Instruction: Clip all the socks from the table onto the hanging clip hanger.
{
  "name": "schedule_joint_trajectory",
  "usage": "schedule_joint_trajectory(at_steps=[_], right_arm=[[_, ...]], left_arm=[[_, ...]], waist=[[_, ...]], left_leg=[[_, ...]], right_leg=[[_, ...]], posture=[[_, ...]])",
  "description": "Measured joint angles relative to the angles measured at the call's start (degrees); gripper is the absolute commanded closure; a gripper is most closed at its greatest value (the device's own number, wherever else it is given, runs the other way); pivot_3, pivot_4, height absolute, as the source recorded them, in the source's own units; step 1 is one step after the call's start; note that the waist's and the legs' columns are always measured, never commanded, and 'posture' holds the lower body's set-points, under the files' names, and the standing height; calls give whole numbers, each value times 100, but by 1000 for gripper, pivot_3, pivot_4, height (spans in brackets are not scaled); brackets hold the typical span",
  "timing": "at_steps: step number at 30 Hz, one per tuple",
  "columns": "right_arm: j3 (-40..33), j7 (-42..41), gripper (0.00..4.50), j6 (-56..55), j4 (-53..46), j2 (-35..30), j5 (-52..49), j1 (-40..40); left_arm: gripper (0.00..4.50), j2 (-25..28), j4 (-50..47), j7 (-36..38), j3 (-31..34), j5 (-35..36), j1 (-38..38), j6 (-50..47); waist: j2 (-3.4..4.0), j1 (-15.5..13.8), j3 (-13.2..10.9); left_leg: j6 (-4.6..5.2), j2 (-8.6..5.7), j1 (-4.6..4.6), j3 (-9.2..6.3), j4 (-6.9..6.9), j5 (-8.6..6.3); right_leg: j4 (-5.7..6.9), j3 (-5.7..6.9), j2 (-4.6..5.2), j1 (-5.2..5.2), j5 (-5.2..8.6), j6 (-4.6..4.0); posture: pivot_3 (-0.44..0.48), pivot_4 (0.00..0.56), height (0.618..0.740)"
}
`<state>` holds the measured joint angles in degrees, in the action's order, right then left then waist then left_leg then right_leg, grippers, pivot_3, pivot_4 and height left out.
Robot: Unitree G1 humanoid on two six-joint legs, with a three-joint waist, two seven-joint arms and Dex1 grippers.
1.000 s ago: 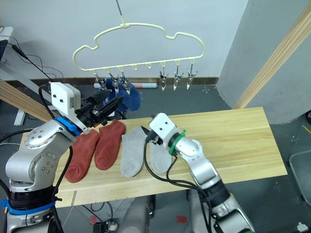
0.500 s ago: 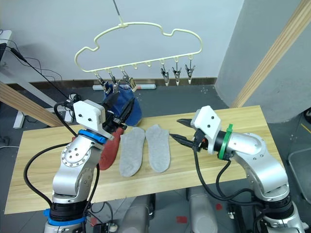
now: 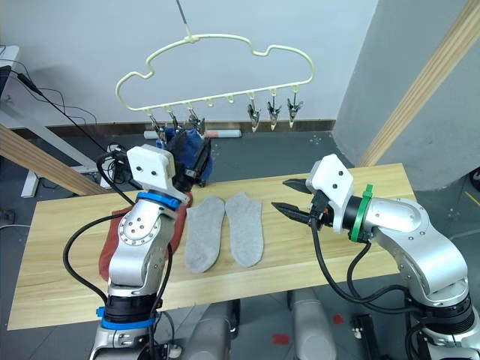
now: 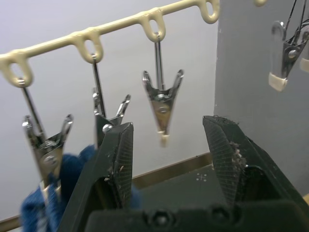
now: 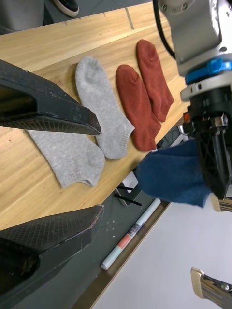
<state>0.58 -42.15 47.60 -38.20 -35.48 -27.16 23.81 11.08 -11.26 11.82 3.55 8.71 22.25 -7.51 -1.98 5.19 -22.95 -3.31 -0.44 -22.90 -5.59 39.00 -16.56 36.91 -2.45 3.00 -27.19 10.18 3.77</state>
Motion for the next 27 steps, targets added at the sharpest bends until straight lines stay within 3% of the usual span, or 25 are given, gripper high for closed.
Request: schedule_joint_trajectory(at_steps=[15,27], right_arm=[[-102,113,2116,-14,8,-126,-341,18],[-102,157,2116,-59,47,-117,-462,58]], left_arm=[[1979,-55,288,-253,72,-111,690,126],[1979,50,285,-298,74,-217,730,-126]], waist=[[0,33,0],[0,42,0]], left_leg=[[0,0,-1,-1,0,0],[0,0,-1,-1,0,0]], right_leg=[[0,0,0,0,0,1],[0,0,0,0,-1,1]], posture=[[-212,396,740],[-204,392,740]])
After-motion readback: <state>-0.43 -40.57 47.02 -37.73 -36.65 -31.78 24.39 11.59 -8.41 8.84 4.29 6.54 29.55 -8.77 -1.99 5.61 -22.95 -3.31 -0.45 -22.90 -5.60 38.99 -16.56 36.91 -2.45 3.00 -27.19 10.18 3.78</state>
